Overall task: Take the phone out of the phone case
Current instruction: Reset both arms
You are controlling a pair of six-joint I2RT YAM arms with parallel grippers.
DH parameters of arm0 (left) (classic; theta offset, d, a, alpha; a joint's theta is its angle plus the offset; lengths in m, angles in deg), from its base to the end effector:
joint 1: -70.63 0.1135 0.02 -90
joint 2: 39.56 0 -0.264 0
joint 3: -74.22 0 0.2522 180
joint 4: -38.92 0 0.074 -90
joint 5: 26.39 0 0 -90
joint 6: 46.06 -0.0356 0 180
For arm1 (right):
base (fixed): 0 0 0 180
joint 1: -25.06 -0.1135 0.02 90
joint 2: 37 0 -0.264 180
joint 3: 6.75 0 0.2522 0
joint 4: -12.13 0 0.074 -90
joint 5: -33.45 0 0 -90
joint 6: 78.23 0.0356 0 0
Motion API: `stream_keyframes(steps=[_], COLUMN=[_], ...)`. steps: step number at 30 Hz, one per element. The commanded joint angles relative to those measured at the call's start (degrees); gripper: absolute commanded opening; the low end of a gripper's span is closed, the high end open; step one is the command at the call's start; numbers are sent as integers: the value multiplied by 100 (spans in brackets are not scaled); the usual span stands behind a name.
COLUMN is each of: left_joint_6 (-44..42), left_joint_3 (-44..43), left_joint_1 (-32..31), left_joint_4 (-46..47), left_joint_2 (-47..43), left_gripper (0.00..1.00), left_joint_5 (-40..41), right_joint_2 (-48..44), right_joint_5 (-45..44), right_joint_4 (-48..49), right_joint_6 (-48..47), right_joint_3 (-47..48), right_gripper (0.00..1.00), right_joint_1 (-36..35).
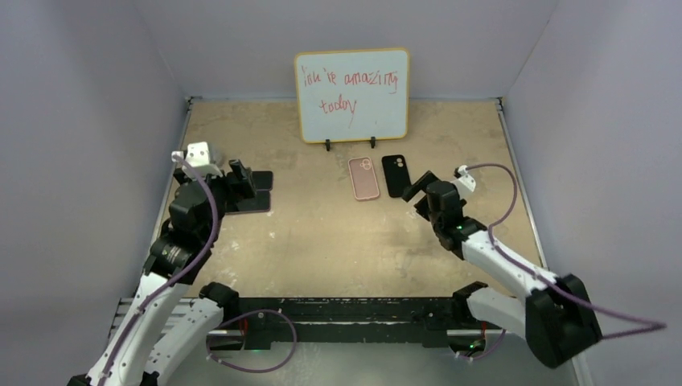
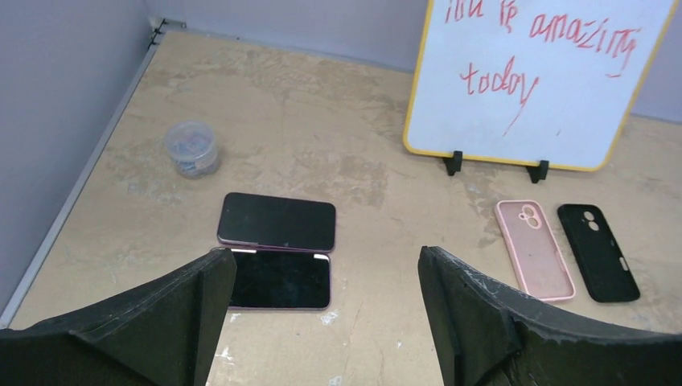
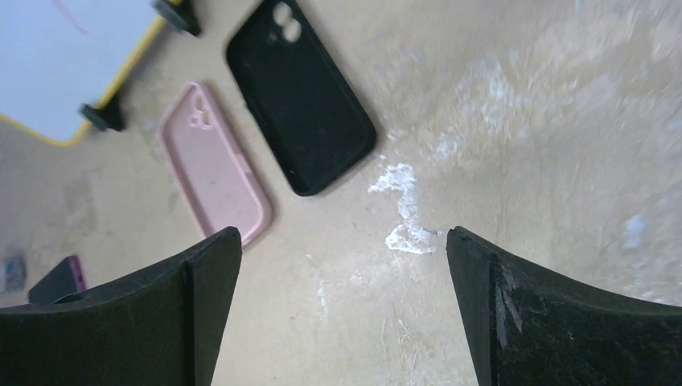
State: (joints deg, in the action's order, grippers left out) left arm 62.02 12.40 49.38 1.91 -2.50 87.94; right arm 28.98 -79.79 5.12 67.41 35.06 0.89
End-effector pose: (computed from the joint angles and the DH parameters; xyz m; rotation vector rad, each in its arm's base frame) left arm 0.1380 -0.0379 0.3556 -0.2543 1.7485 -0.1189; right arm 0.2192 0.0830 0.1961 0.7963 1.9370 0.4241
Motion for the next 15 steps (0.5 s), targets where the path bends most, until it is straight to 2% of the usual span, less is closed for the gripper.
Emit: stream_keyframes(steps=[1, 7, 15], left_joint_6=[-270, -406, -409], left_joint_3=[10, 8, -27], left_joint_1=[-130, -166, -168], left_joint_4=[41, -165, -53], left_joint_2=[-499, -1195, -1354], left_gripper=[89, 90, 91], left_joint_5=[11, 261, 727], right_joint_2=[-1418, -3021, -3749], right_joint_5=[-483, -944, -1603], right_joint_4=[-856, -1722, -2662], right_joint_6=[-1163, -2472, -3405], right_joint_3=[200, 817, 1601], right_gripper=[99, 99, 99], right_joint_1=[-1, 0, -8])
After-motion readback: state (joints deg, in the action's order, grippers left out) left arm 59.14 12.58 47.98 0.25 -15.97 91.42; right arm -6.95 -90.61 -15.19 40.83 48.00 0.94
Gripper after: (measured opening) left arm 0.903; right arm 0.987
